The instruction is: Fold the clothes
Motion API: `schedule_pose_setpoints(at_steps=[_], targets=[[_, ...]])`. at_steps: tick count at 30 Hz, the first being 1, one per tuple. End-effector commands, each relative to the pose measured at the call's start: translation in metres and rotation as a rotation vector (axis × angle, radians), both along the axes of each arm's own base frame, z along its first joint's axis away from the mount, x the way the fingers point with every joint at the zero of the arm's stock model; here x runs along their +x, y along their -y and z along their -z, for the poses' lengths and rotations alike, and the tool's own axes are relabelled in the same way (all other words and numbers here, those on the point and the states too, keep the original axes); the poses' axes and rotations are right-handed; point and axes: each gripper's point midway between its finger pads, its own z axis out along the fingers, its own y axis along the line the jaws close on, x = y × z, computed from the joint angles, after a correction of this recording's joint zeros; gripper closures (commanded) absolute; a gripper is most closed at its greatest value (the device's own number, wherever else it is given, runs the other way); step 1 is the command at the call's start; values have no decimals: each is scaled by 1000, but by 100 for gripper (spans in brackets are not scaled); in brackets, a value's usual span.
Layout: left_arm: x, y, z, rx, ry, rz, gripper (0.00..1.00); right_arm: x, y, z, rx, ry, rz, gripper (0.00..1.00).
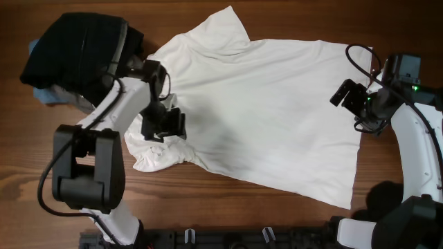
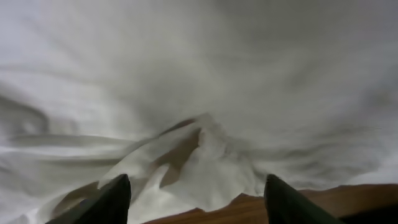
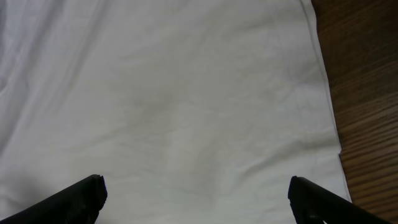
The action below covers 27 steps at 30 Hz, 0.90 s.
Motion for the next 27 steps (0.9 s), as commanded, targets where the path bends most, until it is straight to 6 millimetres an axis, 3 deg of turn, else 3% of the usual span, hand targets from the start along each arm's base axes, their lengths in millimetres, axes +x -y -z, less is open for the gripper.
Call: schedule_pose_setpoints(at_steps=[1,4,7,9,11,14,21,27], targets=[[-14,8,19,-7,7,67,35,0,3,2,-9,-3,6,2],[-11,9,25,-11,32,68,54,2,3,1,-11,7,7,2],[-15,9,22,-9,14,69,96,2,3,1,-11,6,6,1],[-13,5,5,17,-3,83,96,3,4,1,-12,9,6,2],[1,6,-21,20,32,91,96,3,4,0,-12,11,6,2],[28,16,-44,0,133,104,96,3,4,1,-11,10,7,1],[40,77,-44,-54,280,257,96,3,4,1,-12,10,7,2],[44,85,-43,-23,323,293,96,3,4,0,-12,12,7,2]])
